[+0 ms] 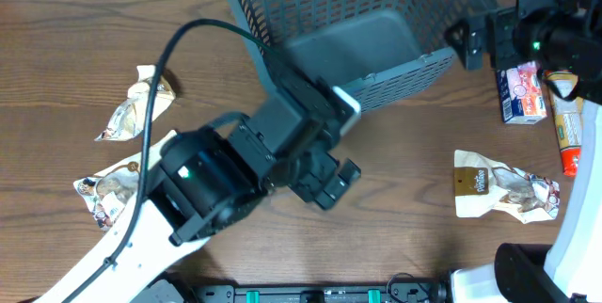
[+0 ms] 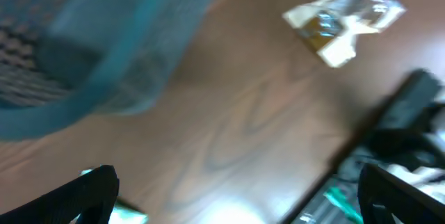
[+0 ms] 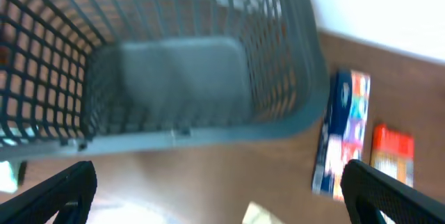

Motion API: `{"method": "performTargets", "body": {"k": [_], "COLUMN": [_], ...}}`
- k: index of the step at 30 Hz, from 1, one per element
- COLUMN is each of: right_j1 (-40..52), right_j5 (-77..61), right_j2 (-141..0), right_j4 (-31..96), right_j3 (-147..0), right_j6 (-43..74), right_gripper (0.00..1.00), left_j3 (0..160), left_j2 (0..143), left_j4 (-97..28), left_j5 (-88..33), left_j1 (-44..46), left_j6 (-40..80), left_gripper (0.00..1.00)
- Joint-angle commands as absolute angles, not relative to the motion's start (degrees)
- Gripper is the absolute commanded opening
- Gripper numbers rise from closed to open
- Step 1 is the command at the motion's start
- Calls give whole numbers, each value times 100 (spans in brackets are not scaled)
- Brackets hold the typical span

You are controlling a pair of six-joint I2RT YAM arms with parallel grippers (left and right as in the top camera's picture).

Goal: Pack container

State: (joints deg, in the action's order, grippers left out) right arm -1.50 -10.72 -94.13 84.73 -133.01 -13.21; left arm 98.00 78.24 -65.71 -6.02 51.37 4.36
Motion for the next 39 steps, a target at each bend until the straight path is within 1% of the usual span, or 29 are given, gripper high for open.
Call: {"method": "performTargets", "body": {"k": [1,6,10,15,20,27,29,33,36,37,38,39], "right_j1": [-506,-978,-1168,-1256,-1256,-1258,-1256,-1236,-1203,-1186,-1170,-1151], "right_j5": [-1833,-2283,-2554,-2965,-2910,-1992,-2003,-2025,-2375,-2591,-2753,-2884], "right_j2": [-9535,-9981,-10398,-10798,-10901,-10943,-10980,-11104,-11214,-11255,-11288,-11336], "right_j4": [8239,8077,8095,8040,7942,7428,7188,6709,6600,6582,6573,6541], "right_j3": [-13336,-13336,-13338,-13336,-13336,-13327,-13327,-13327,-13327,-13327,-13327,-13327], "right_j6": [-1726,-1787,-1782,-1837,-1955,-1933,-1907,-1411,-1372,-1369,-1356,-1256], "right_gripper": [99,99,99,99,99,99,99,99,99,99,89,71], "left_j3": [9922,9922,9922,9922,9922,9918,9878,9824,9821,9821,9821,9821], "left_j2": [7804,7824,7824,7824,7824,7863,7878,7988,8149,8224,8278,8335], "left_j4": [-6563,-6488,-6307,-6171,-5975,-5951,-5948,-5994,-5966,-5942,-5922,-5907], "left_j5": [-1024,-1354,-1352,-1341,-991,-943,-972,-1041,-1293,-1337,-1334,-1328], "left_j1": [5275,5286,5286,5282,5280,5280,5280,5286,5286,5286,5286,5286], "left_j6": [681,681,980,989,976,978,1002,1194,1197,1199,1232,1284], "left_gripper": [98,99,98,99,98,99,99,98,99,91,71,53]}}
